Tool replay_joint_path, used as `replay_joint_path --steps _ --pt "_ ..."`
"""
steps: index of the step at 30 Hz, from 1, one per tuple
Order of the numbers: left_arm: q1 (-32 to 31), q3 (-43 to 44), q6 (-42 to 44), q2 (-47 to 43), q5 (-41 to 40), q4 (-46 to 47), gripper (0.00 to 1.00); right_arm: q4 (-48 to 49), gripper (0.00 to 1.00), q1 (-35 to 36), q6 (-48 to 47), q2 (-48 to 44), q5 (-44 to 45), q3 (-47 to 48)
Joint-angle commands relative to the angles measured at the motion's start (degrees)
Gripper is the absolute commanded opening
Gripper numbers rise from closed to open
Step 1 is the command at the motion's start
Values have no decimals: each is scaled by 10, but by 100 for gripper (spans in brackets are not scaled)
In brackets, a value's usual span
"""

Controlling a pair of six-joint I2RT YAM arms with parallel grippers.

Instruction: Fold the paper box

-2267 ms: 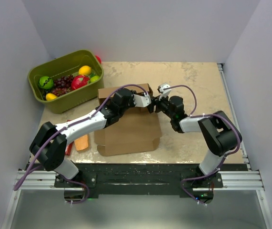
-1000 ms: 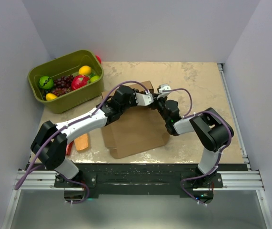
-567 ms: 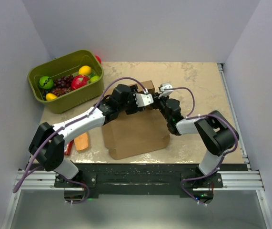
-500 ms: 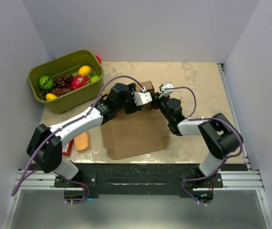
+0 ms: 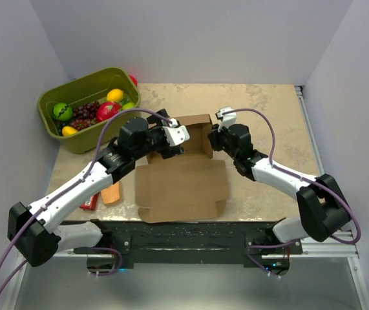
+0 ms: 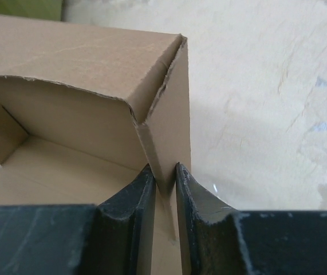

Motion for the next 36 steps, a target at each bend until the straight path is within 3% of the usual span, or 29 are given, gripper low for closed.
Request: replay_joint_path --steps 1,6,14,17,20,23,26,29,32,36 --pt "0 -7 13 19 11 -28 100 -123 0 -1 -5 -30 -1 31" --pt "0 -9 32 47 -41 -19 100 -160 0 -1 4 -49 -14 36" --pt "8 -12 61 101 -55 13 97 -169 0 0 6 -41 -33 41" --pt "18 6 60 123 -39 2 80 -169 0 -1 6 -38 -37 43" --pt "20 10 59 131 -30 -3 47 -169 0 -1 5 -33 -32 45" --pt "19 5 57 132 -17 -3 29 -165 0 0 3 -26 -27 46" --pt "20 5 55 132 -10 -5 20 -150 0 -1 6 -17 -23 42" --pt "19 4 54 132 -5 -9 13 -115 10 -1 17 -12 -22 28" --pt "19 3 54 133 -4 -10 8 -72 27 0 29 -4 -18 5" --pt "20 1 54 132 0 -10 6 -36 32 0 28 18 -15 -2"
